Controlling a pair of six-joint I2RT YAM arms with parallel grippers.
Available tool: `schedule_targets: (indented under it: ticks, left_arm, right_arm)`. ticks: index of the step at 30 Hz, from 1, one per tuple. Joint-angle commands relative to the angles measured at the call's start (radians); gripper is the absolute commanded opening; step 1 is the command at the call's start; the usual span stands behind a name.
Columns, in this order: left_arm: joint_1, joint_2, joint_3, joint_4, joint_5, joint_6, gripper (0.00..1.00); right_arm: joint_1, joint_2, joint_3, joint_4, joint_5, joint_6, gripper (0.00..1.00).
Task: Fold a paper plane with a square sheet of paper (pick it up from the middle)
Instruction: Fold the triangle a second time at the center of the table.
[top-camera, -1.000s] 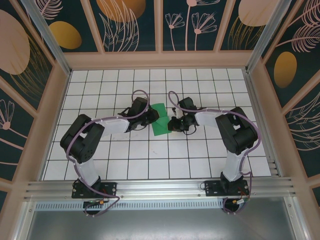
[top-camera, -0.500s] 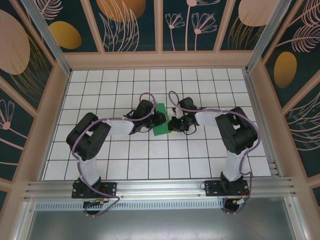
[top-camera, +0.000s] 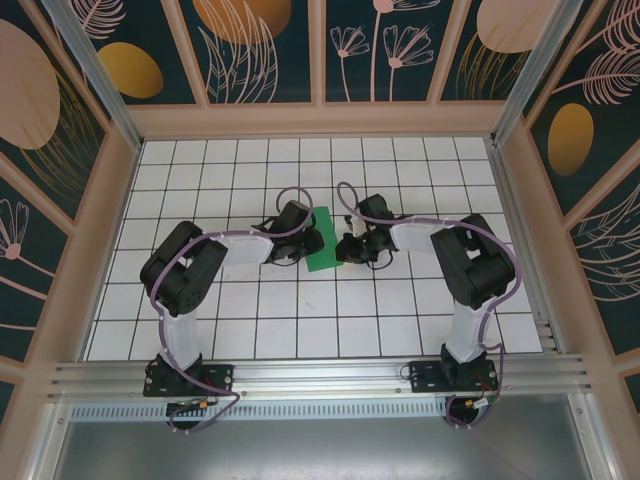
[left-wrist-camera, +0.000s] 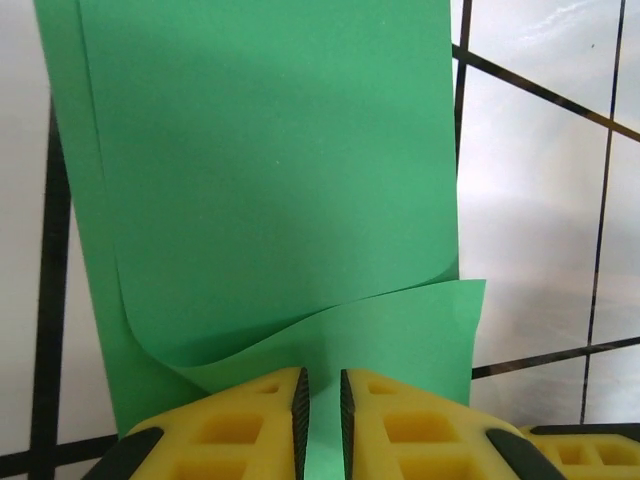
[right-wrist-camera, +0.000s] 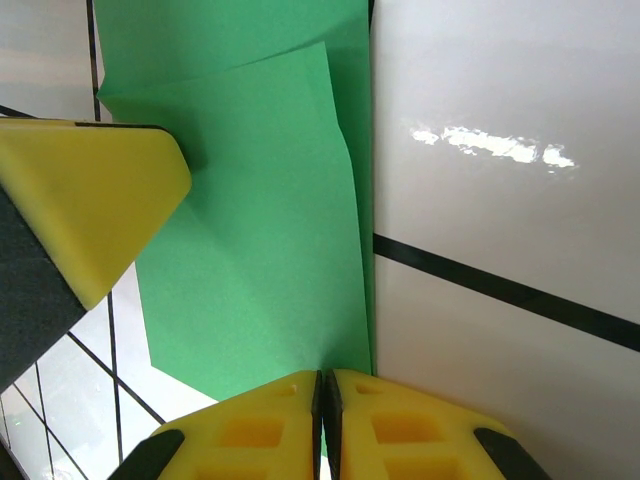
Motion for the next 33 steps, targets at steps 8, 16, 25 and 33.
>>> schedule_targets:
  ticks: [8, 16, 25, 33]
  left_arm:
    - [0.002, 0.004, 0.014, -0.114, -0.129, -0.006, 0.19]
    - [0.022, -0.018, 0.002, -0.129, -0.173, -0.013, 0.20]
    - [0.076, -0.037, 0.023, -0.143, -0.173, 0.029, 0.20]
    - [0.090, -0.150, 0.026, -0.145, -0.199, 0.076, 0.23]
  right_arm:
    - [0.001, 0.055, -0.023, -0.082, 0.084, -0.014, 0.16]
    - [0.001, 0.057, -0.028, -0.083, 0.087, -0.018, 0.16]
    - [0.001, 0.052, -0.026, -0.082, 0.087, -0.019, 0.16]
    - [0.006, -0.012, 0.010, -0.057, 0.052, 0.013, 0.18]
